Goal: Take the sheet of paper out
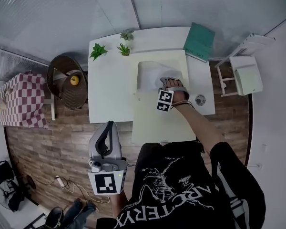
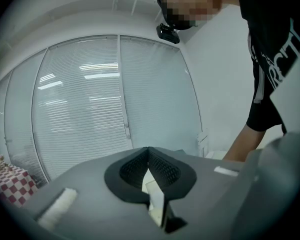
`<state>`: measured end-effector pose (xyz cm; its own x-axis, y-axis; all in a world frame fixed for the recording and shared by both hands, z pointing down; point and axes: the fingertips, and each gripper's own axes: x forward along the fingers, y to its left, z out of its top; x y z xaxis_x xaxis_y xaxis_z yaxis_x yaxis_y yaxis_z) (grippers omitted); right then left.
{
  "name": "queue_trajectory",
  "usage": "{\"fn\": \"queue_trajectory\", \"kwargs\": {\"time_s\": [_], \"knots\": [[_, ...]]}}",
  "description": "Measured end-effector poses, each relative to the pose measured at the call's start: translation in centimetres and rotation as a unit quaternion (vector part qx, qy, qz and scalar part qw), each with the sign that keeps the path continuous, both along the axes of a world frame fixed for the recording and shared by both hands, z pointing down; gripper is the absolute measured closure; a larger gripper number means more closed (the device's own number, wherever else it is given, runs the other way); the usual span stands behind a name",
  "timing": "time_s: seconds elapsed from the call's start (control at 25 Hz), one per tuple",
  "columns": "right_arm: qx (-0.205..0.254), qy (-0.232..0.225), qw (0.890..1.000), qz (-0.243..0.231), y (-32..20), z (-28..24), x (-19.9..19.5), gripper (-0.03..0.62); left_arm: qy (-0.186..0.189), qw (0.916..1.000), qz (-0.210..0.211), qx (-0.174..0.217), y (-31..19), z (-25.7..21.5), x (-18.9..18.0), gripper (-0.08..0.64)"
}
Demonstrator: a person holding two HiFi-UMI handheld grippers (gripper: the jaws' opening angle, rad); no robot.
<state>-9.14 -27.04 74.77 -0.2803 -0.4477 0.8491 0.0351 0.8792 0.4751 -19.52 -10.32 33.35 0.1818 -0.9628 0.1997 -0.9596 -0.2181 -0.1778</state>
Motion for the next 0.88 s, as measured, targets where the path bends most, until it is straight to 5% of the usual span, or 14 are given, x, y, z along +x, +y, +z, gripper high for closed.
{"fn": "queue_trajectory", "kwargs": {"time_s": [0.24, 0.32, 0.56, 0.88], "knots": [[0.006, 0.003, 1.000, -0.005, -0.6, 0.3, -1.0, 0.380, -0.003, 0.9999, -0.009, -0.004, 0.5, 0.3, -0.5, 0.548], [0.026, 0.010, 1.000, -0.004, -1.2, 0.2, -0.9, 0.543, -0.002, 0.9999, -0.009, -0.011, 0.5, 0.7, -0.6, 0.548], [0.045, 0.023, 0.999, 0.006, -2.3, 0.3, -0.4, 0.575, 0.000, 0.9998, 0.003, -0.020, 0.0, 1.2, -0.4, 0.548], [0.038, -0.085, 0.995, 0.036, 0.8, -7.0, 0.9, 0.580, 0.014, 0.9990, 0.043, -0.001, -1.6, 1.2, 1.5, 0.548]]}}
